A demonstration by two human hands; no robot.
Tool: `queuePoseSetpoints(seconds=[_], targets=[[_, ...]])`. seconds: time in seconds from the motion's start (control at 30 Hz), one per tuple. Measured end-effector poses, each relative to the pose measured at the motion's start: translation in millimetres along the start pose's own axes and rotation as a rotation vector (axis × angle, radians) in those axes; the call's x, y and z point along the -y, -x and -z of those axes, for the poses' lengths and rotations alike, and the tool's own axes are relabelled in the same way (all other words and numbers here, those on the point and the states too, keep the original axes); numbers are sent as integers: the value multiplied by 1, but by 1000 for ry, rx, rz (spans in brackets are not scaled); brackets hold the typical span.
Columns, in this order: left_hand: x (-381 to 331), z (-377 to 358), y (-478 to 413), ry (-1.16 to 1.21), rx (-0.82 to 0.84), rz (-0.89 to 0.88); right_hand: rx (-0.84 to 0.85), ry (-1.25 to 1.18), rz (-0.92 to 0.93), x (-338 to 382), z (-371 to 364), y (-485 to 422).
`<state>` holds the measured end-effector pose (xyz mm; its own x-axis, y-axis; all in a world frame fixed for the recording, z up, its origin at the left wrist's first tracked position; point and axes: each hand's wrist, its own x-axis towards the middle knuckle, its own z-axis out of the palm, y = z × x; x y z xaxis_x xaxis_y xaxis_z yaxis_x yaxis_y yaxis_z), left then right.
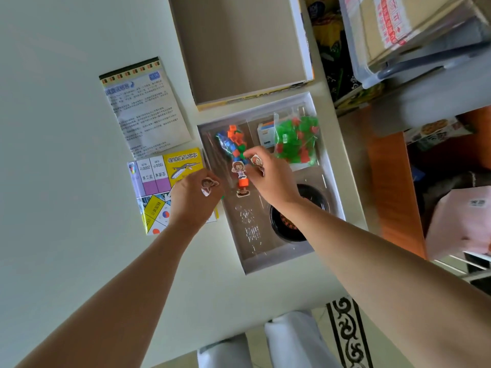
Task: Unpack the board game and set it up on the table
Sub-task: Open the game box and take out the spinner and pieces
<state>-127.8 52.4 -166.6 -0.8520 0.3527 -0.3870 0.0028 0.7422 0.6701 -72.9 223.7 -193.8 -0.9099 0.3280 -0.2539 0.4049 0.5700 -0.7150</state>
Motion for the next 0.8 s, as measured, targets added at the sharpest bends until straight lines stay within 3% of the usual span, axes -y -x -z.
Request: queuePoseSetpoints(seconds=[0.1,0.3,0.43,0.57,0.67,0.8], targets=[[-4,-8,5,-90,69,-51,65,214,46,4,-1,-10],[-15,-31,8,-289,24,-155,162,220,94,0,1,-14],[-16,-36,6,-310,100,-111,12,-77,-13,-4,7,-12],[-17,-42,0,-411,118,-117,-41,-336,-294,-9,21,-11],[-15,-44,-4,-291,59,-13,-64,-567,-489,-8,30,-10],[-21,-37,-6,174,16,184,16,-737,-618,-1,39,-6]])
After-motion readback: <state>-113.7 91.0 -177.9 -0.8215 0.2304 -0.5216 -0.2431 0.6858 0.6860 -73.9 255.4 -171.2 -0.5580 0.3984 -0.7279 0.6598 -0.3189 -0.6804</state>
